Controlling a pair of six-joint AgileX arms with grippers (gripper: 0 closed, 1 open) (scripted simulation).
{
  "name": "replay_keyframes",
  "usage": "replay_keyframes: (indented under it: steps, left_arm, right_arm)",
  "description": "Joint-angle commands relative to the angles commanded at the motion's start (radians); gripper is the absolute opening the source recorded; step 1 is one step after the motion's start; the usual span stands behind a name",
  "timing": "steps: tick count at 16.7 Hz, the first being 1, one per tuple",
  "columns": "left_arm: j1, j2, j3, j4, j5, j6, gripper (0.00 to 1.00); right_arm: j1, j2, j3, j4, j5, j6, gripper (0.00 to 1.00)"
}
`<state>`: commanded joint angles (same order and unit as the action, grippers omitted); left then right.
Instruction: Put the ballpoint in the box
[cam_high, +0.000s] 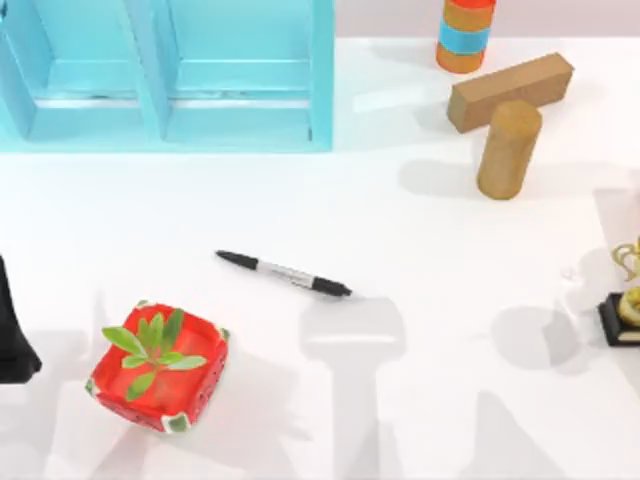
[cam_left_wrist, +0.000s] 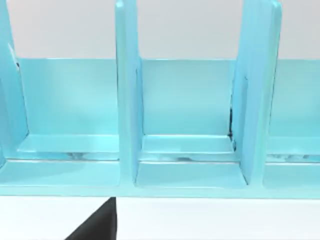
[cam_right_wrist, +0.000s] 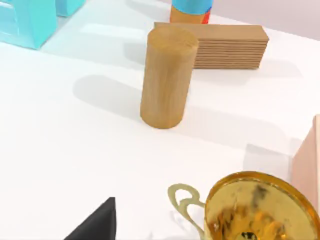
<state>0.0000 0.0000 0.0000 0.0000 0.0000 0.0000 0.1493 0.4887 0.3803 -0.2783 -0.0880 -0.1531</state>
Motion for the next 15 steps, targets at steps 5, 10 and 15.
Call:
replay_keyframes:
  steps: [5,10,15]
  left_arm:
    - [0.000,0.000,0.000,0.000,0.000,0.000,1.00]
    - [0.000,0.000,0.000,0.000,0.000,0.000,1.00]
    - [0.000,0.000,0.000,0.000,0.000,0.000,1.00]
  right_arm:
    - [0.120,0.441,0.431,-0.228,-0.070,-0.124,1.00]
    - [0.235,0.916,0.933,-0.464,-0.144,-0.235,1.00]
    - [0.330,1.380,1.415,-0.698,-0.207,-0.318,1.00]
